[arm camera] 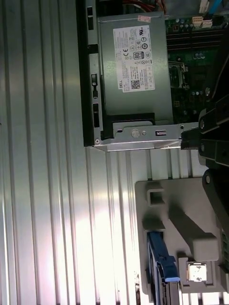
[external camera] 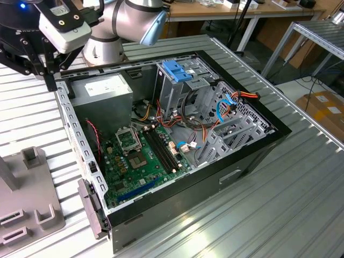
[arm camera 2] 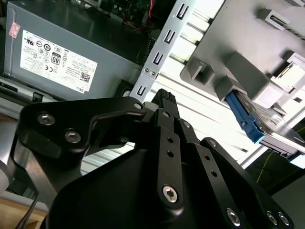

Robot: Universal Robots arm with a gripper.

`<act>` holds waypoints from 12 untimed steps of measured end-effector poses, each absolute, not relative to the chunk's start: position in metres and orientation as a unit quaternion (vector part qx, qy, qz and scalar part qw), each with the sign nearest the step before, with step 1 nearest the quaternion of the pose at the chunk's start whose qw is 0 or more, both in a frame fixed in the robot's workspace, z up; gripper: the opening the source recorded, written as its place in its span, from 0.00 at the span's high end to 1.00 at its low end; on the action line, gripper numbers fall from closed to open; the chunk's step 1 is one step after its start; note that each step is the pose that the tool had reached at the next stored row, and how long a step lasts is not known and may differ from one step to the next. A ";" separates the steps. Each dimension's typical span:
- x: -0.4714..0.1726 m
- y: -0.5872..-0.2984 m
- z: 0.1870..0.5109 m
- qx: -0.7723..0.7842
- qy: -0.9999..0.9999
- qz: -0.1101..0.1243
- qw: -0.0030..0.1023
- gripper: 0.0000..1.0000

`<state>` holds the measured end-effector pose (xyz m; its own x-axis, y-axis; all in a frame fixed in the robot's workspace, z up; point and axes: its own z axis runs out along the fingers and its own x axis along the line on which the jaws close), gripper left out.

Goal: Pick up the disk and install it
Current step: 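Reach for the disk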

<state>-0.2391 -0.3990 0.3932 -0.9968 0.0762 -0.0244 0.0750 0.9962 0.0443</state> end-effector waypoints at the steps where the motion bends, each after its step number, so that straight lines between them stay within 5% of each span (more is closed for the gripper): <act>1: -0.241 -0.399 0.393 0.038 0.999 0.022 0.013 0.89; 12: -0.264 -0.399 0.393 0.038 0.999 0.022 0.013 0.89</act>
